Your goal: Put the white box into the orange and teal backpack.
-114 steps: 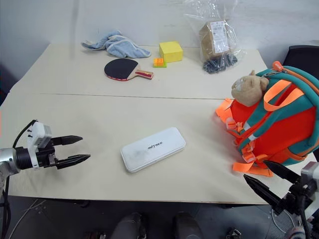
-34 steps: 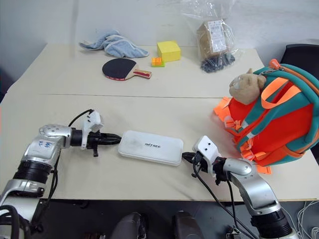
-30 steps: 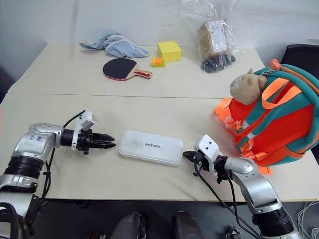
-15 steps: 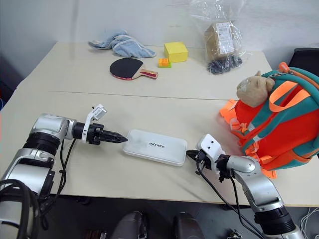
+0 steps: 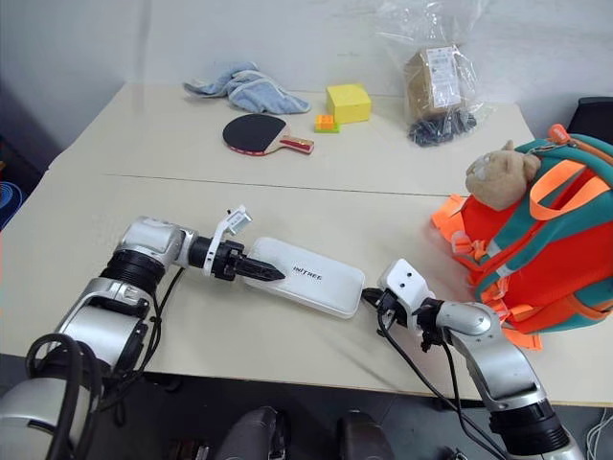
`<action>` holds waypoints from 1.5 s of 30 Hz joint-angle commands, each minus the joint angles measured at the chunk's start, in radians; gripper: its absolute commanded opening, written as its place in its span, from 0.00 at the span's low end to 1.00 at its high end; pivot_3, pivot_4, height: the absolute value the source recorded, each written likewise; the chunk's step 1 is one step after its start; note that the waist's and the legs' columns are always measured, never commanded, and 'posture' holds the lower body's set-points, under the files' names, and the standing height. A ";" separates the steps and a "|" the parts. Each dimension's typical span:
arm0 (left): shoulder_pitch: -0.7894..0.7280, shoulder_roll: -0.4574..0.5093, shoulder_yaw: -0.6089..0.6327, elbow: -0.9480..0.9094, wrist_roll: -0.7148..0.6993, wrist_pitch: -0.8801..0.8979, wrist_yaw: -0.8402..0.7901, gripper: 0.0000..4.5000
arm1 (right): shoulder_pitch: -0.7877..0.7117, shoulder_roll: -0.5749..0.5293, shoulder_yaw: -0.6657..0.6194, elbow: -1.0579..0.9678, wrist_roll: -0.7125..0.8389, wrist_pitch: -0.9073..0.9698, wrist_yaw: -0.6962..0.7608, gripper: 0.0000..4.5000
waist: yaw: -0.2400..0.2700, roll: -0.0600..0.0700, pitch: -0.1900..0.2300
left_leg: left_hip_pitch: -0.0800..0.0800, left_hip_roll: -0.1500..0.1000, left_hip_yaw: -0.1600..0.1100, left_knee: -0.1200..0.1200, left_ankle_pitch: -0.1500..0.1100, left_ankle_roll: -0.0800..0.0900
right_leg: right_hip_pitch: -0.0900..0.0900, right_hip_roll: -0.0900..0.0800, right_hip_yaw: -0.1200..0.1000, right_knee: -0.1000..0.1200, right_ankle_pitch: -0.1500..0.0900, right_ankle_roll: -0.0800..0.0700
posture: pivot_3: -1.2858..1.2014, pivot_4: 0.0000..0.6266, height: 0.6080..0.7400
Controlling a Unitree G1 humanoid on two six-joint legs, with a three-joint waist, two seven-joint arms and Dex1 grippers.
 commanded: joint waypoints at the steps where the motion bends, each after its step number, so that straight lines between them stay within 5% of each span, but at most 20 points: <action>1: -0.002 0.000 -0.016 0.000 -0.012 0.006 -0.047 0.61 | 0.023 -0.006 -0.029 -0.034 0.000 -0.019 -0.009 0.00 | -0.005 0.000 0.000 | 0.000 0.000 0.000 0.000 0.000 0.000 | 0.000 0.000 0.000 0.000 0.000 0.000 | 0.52 0.24 1.00; 7: -0.015 0.028 0.031 -0.060 -0.119 0.047 -0.102 0.32 | 0.066 0.059 -0.075 -0.105 0.057 -0.094 -0.043 0.00 | -0.013 -0.001 0.000 | 0.000 0.000 -0.001 0.002 0.000 0.000 | 0.001 0.000 -0.001 -0.001 0.000 0.000 | 0.52 0.24 1.00; 13: 0.039 0.061 0.131 -0.225 -0.283 0.179 -0.071 0.30 | 0.226 0.111 -0.222 -0.290 0.121 -0.001 -0.161 0.04 | -0.015 0.000 0.001 | -0.002 0.001 -0.001 0.001 0.000 -0.001 | 0.000 0.001 -0.001 0.002 0.000 0.000 | 0.52 0.24 1.00; 21: 0.125 -0.029 0.446 -0.404 -0.500 0.308 0.173 0.30 | 0.759 0.182 -0.737 -0.688 0.529 0.128 -0.235 0.55 | -0.008 0.000 0.001 | -0.003 0.000 -0.006 0.002 0.000 -0.001 | 0.003 0.001 -0.002 -0.002 0.000 0.000 | 0.52 0.24 1.00; 27: 0.196 -0.086 0.441 -0.580 -0.510 0.236 0.303 0.29 | 0.696 0.178 -0.847 -0.572 0.690 0.134 -0.388 0.99 | -0.024 -0.002 -0.001 | 0.000 0.001 -0.005 0.001 0.001 -0.002 | 0.006 0.003 -0.001 -0.005 0.000 0.001 | 0.52 0.24 1.00; 39: 0.221 -0.017 0.427 -0.555 -0.473 0.020 0.334 0.29 | 0.193 0.079 -0.691 -0.219 0.654 0.160 -0.510 0.99 | -0.013 0.000 0.001 | -0.001 0.004 -0.005 -0.002 0.004 -0.008 | 0.002 0.008 0.001 -0.004 0.000 0.001 | 0.52 0.24 1.00; 45: 0.213 0.004 0.454 -0.515 -0.463 -0.044 0.401 0.29 | 0.043 0.070 -0.625 -0.117 0.605 0.114 -0.447 0.67 | -0.014 0.001 0.001 | -0.001 0.004 -0.005 -0.002 0.004 -0.008 | 0.001 0.008 0.001 -0.003 0.000 0.001 | 0.52 0.24 1.00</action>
